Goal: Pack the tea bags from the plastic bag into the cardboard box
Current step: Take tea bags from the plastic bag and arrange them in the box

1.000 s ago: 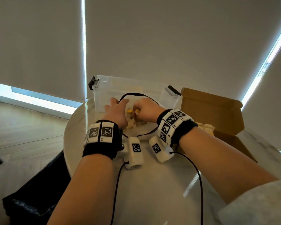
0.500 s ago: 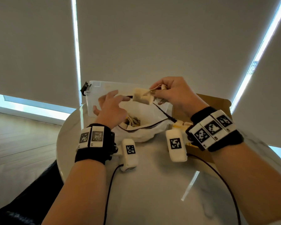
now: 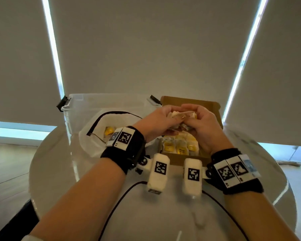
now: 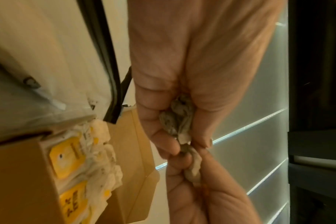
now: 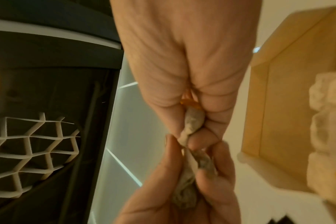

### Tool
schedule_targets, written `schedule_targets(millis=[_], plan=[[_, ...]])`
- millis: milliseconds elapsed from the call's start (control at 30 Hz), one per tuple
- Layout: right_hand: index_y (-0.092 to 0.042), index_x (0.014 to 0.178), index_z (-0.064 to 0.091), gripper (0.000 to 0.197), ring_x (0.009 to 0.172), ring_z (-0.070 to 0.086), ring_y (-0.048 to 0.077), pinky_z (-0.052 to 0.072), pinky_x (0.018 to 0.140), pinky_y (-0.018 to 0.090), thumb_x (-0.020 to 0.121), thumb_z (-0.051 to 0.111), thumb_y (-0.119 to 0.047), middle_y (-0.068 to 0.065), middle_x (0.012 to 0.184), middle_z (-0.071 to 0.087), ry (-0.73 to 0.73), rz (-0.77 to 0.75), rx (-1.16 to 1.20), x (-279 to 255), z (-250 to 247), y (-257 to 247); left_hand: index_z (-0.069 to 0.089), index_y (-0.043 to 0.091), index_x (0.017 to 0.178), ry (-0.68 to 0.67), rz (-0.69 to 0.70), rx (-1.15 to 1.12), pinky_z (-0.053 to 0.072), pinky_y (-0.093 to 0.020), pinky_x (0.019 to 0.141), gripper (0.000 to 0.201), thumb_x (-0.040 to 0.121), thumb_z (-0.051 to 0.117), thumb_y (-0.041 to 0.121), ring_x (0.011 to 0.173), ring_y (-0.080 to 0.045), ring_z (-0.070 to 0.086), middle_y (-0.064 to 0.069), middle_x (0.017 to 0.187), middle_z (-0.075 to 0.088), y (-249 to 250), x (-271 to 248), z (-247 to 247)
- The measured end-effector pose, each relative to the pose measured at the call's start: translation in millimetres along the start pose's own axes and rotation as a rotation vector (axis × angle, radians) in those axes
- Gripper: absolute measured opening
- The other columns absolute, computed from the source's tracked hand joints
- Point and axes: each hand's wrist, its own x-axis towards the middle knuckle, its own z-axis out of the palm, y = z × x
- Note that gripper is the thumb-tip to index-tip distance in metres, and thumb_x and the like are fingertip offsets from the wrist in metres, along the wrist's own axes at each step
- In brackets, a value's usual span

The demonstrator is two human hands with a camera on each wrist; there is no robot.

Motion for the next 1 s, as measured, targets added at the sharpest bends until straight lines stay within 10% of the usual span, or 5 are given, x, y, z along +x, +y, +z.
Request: schedule_targets(millis=[267,400,533,767,1000], plan=[[-0.017,0.131,0.042,0.036,0.076,0.056,0.015,0.048,0.07,0.029,0.096,0.046,-0.007,0.004,0.083,0.059,0.101,0.075,-0.195,7,-27,16,0.061,0.017,0.11,0.164,-0.048,0.016,0.037,-0.016,0.044,0.018,0.095,0.055,0.024,0.056,-0.003,0.044,0.003,0.077,0.054,-15,32,25],[-0.02,0.125,0.045,0.031,0.082,0.053,0.013,0.048,0.074,0.032,0.099,0.041,-0.036,0.001,0.096,0.055,0.166,0.162,-0.131,11,-26,17,0.064,0.024,0.1,0.075,-0.021,0.177,0.042,-0.019,0.052,0.019,0.087,0.062,0.039,0.062,-0.005,0.046,0.005,0.075,0.054,-20,31,31],[-0.011,0.127,0.043,0.064,0.059,0.042,0.011,0.036,0.058,0.028,0.092,0.029,-0.062,-0.002,0.068,0.044,0.161,0.172,0.073,10,-22,18,0.064,0.025,0.109,-0.013,0.008,0.265,0.041,-0.017,0.051,0.026,0.088,0.062,0.039,0.063,-0.006,0.046,0.001,0.084,0.056,-25,28,36],[-0.029,0.145,0.027,0.063,0.13,0.041,0.041,0.036,0.107,0.054,0.092,0.018,-0.062,0.016,0.141,0.042,0.075,0.213,0.019,11,-17,18,0.061,0.025,0.09,0.122,0.091,0.159,0.04,-0.021,0.05,0.012,0.086,0.065,0.035,0.058,-0.007,0.047,0.007,0.072,0.056,-30,31,38],[-0.012,0.115,0.054,0.036,0.091,0.063,0.018,0.049,0.065,0.024,0.089,0.06,-0.035,0.007,0.109,0.064,0.349,0.126,-0.138,12,-35,26,0.058,0.025,0.089,0.168,0.073,0.069,0.041,-0.02,0.053,0.006,0.092,0.058,0.03,0.064,-0.008,0.045,0.004,0.074,0.05,-30,31,26]])
